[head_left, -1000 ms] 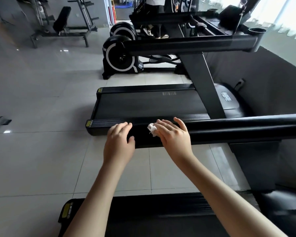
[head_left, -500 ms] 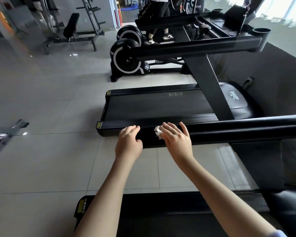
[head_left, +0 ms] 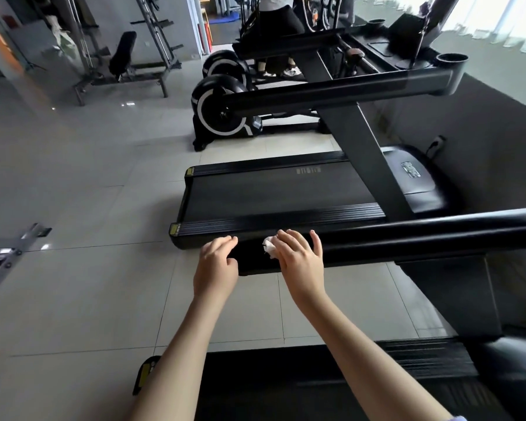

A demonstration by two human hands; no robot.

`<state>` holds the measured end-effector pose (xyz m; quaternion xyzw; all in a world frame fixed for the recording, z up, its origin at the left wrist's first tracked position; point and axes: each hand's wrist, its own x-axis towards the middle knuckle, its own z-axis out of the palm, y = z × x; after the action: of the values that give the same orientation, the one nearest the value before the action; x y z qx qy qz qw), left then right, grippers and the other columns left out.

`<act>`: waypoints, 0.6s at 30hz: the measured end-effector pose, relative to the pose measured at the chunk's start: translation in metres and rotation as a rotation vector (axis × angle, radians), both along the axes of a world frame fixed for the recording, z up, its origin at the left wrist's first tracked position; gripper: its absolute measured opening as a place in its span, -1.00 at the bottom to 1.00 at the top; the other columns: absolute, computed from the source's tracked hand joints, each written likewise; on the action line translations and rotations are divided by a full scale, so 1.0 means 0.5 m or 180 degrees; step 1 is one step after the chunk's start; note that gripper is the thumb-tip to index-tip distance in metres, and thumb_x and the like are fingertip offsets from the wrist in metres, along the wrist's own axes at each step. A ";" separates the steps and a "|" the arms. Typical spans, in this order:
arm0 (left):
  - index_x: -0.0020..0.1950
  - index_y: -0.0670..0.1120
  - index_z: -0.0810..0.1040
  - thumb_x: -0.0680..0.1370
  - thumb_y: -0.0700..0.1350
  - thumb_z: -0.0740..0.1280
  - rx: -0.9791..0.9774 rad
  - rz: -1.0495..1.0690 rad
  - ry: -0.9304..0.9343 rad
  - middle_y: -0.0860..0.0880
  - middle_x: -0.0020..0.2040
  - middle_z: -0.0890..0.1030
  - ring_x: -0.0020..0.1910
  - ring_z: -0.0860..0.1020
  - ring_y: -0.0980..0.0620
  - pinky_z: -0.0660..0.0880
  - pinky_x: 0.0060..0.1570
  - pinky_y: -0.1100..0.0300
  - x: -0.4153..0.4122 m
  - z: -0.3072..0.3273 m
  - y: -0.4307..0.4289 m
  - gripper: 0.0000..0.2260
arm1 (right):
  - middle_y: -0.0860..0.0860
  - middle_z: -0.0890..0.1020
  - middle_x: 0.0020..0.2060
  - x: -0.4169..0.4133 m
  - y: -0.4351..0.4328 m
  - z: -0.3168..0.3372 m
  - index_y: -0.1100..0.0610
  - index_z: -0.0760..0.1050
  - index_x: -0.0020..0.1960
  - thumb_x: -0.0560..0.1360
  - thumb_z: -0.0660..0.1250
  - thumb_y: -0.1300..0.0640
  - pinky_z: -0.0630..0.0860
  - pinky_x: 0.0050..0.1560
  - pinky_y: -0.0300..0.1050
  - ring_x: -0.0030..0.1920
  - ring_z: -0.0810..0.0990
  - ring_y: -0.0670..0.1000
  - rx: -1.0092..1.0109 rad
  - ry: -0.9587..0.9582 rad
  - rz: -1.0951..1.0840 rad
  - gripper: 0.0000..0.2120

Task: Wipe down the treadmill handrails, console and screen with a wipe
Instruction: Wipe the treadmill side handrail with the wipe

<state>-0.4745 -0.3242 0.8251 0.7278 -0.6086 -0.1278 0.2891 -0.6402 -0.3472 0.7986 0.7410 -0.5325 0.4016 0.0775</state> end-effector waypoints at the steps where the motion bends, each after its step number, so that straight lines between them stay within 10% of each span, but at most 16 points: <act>1: 0.32 -0.11 0.55 0.47 -0.43 0.17 -0.0051 -0.0008 0.0018 -0.03 0.31 0.53 0.33 0.34 -0.04 0.23 0.18 0.33 0.002 -0.003 0.000 -0.51 | -0.01 0.66 -0.03 0.001 0.002 0.002 0.07 0.64 -0.05 0.35 0.43 0.26 0.22 0.30 0.12 0.07 0.58 0.05 -0.0113 -0.0036 -0.0052 -0.80; 10: 0.19 -0.10 0.64 0.45 -0.34 0.14 -0.0498 -0.0573 0.0065 0.02 0.11 0.62 0.14 0.42 0.00 0.29 0.07 0.32 0.054 -0.032 -0.020 -0.57 | -0.04 0.59 -0.14 0.050 0.027 0.006 0.05 0.63 -0.12 0.25 0.54 0.30 0.35 -0.05 -0.10 -0.17 0.53 0.04 0.0242 0.0118 -0.0901 -0.74; 18: 0.16 -0.09 0.66 0.44 -0.25 0.14 -0.0536 -0.1480 -0.0053 0.02 0.02 0.62 0.03 0.48 -0.10 0.41 -0.11 0.18 0.110 -0.024 -0.060 -0.60 | -0.07 0.62 -0.18 0.161 0.082 -0.012 0.06 0.67 -0.05 0.43 0.41 0.40 0.58 -0.31 -0.12 -0.28 0.62 -0.10 0.0684 -0.1838 -0.1528 -0.74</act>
<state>-0.4193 -0.3545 0.8134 0.5426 -0.7705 -0.1338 0.3066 -0.5597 -0.3060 0.7924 0.4558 -0.7296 0.5060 -0.0619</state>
